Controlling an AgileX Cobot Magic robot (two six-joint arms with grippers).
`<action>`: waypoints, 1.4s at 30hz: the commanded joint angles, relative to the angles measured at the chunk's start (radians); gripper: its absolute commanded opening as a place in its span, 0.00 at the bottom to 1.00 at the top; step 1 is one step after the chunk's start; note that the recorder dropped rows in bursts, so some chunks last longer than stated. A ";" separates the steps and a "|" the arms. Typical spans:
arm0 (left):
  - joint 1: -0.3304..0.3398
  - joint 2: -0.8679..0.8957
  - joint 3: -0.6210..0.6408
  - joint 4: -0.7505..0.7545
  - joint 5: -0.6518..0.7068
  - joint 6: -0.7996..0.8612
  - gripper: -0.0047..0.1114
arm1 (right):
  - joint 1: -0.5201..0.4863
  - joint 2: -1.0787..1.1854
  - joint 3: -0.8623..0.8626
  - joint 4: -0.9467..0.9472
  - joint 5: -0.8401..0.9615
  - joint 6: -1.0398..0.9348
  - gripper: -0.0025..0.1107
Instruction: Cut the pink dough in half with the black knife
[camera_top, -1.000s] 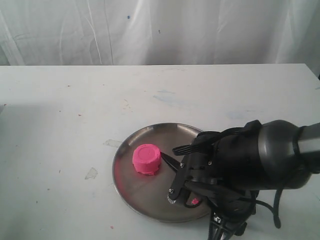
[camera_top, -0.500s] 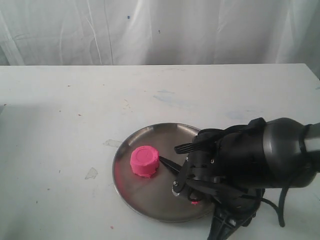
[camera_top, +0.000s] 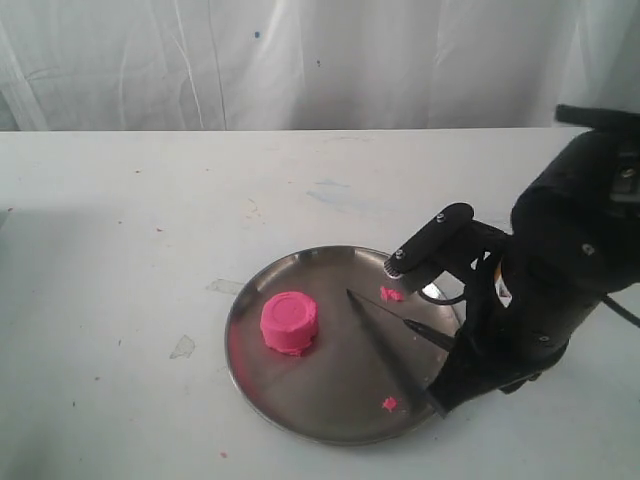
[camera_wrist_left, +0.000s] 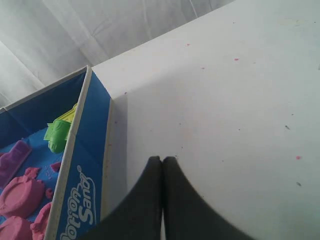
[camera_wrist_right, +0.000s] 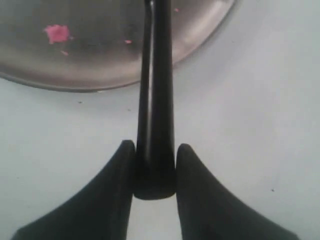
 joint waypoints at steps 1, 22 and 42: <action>0.004 -0.004 0.004 -0.001 -0.004 -0.001 0.04 | -0.079 -0.011 0.003 0.151 -0.050 -0.143 0.02; 0.004 -0.004 0.004 -0.001 -0.004 -0.001 0.04 | -0.441 0.141 0.023 0.780 0.017 -0.657 0.02; 0.004 -0.004 0.004 -0.001 -0.004 -0.001 0.04 | -0.564 0.293 0.019 0.842 0.114 -0.735 0.22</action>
